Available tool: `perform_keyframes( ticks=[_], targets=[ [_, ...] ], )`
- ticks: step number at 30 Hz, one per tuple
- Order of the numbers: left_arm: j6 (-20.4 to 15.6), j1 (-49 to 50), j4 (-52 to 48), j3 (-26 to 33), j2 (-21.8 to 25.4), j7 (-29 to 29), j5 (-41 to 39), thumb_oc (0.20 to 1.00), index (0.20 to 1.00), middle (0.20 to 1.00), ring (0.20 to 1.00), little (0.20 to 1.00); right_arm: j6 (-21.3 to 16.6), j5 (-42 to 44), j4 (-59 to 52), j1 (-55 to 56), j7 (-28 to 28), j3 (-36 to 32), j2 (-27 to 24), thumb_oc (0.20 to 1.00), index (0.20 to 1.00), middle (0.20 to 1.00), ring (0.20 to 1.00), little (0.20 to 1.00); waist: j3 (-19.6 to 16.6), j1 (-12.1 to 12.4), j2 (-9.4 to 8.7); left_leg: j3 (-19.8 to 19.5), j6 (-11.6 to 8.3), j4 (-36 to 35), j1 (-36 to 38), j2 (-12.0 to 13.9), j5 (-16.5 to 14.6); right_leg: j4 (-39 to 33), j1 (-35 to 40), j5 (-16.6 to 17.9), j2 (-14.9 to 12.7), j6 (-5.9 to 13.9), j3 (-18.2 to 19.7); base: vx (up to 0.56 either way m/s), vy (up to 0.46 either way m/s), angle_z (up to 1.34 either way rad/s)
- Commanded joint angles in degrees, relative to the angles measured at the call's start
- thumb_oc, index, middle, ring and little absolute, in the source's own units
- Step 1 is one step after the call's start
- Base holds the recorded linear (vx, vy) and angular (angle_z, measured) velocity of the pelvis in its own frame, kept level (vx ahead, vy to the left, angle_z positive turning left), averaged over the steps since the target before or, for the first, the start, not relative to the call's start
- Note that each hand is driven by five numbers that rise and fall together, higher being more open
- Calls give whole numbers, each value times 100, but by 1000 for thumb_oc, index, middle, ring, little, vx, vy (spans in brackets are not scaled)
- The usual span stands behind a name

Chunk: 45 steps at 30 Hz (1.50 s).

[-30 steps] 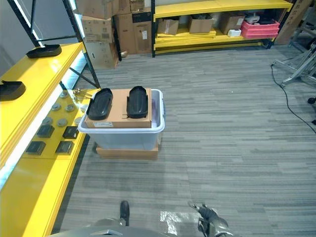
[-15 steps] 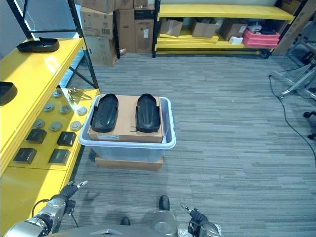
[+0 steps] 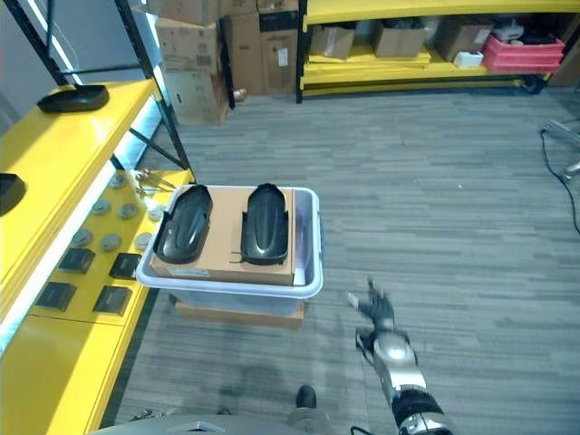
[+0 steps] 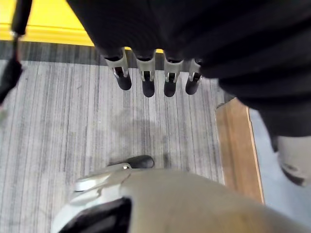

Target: Move parts from the plastic box to the shelf.

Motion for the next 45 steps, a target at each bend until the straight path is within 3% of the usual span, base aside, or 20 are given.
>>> perform_keyframes(
  ticks=[1, 5, 9, 12, 15, 21, 25, 30, 31, 32, 33, 45],
  targets=[
    [-120, -589, 399, -162, 109, 221, 77, 1000, 1000, 1000, 1000, 1000, -289, -27, 334, -484, -361, 2, 38, 1000, 1000, 1000, 1000, 1000, 246, 52, -195, -68, -190, 7, -75, 73, -28, 22, 189, -292, -267, 473, -3, -51, 41, -1],
    [-185, -877, 131, -440, 147, 353, -38, 1000, 1000, 1000, 1000, 1000, -269, -153, 372, -1500, -704, 222, -180, 1000, 1000, 1000, 1000, 1000, 500, 176, -199, -154, -188, 7, -371, 72, 23, 22, -109, -212, -287, 488, -5, -71, 30, 3],
    [-314, -1514, -286, -1124, 194, 632, -48, 1000, 1000, 1000, 1000, 1000, -102, -476, 830, -3387, -1186, 796, -622, 1000, 1000, 1000, 1000, 1000, 1104, 327, -150, -351, -145, 22, -888, 24, 188, 554, -762, -231, -354, 445, 31, -160, 59, 19],
    [-388, -1761, -514, -1484, 248, 707, -121, 1000, 1000, 1000, 1000, 1000, 39, -627, 1859, -4803, -1457, 1263, -1246, 1000, 1000, 1000, 1000, 1000, 1337, 531, -134, -494, -150, 246, -1312, -65, 222, 682, -1005, -268, -431, 454, -86, -42, 12, 37],
    [-333, -1854, -425, -1659, 209, 742, -101, 1000, 1000, 1000, 1000, 1000, 145, -713, 2557, -5648, -1512, 1734, -1432, 1000, 1000, 1000, 1000, 1000, 1477, 646, -146, -530, -162, 434, -1641, -110, 197, 667, -1166, -249, -461, 449, -131, 14, 14, 28],
    [-227, -1865, -163, -1702, 193, 857, -32, 1000, 1000, 1000, 1000, 1000, 360, -1061, 3153, -6165, -1838, 2083, -1347, 1000, 1000, 1000, 1000, 1000, 1597, 677, -199, -524, -157, 495, -1824, -139, 183, 668, -1313, -244, -433, 438, -63, 35, 23, 5],
    [-200, -1859, -144, -1645, 184, 857, -197, 1000, 1000, 1000, 1000, 1000, 523, -828, 3874, -6203, -1377, 2228, -1190, 1000, 1000, 1000, 1000, 1000, 1658, 705, -212, -555, -148, 469, -1871, -184, 191, 639, -1333, -253, -432, 435, -87, 49, 6, 2],
    [-211, -1955, -189, -1675, 145, 888, -265, 1000, 1000, 1000, 1000, 1000, 567, -660, 4118, -6059, -1328, 2108, -868, 1000, 1000, 1000, 1000, 1000, 1705, 723, -205, -560, -136, 464, -1857, -214, 183, 609, -1307, -254, -438, 436, -101, 15, 6, 1],
    [-226, -2023, -269, -1687, 148, 885, -284, 1000, 1000, 1000, 1000, 1000, 647, -749, 4274, -5988, -1057, 2257, -755, 865, 865, 865, 865, 865, 1731, 732, -216, -564, -131, 472, -1852, -224, 173, 589, -1288, -252, -433, 435, -108, 0, 0, 0],
    [-268, -2069, -372, -1731, 146, 871, -280, 1000, 1000, 1000, 1000, 1000, 699, -798, 4439, -5926, -778, 2336, -679, 238, 238, 238, 238, 238, 1749, 749, -215, -588, -133, 480, -1848, -235, 172, 565, -1269, -253, -436, 434, -121, 0, 0, 0],
    [-291, -2119, -424, -1763, 144, 860, -286, 1000, 1000, 1000, 1000, 1000, 725, -810, 4527, -5923, -701, 2376, -660, 200, 200, 200, 200, 200, 1757, 761, -211, -597, -137, 486, -1852, -239, 174, 553, -1255, -255, -443, 435, -135, 0, 0, 0],
    [-316, -2106, -542, -1752, 172, 808, -157, 1000, 1000, 1000, 1000, 1000, 634, -665, 4392, -5569, -655, 2195, -678, 200, 200, 200, 200, 200, 1755, 790, -168, -657, -129, 530, -1769, -309, 125, 503, -1101, -242, -503, 461, -212, -4, 3, 2]
  ],
)
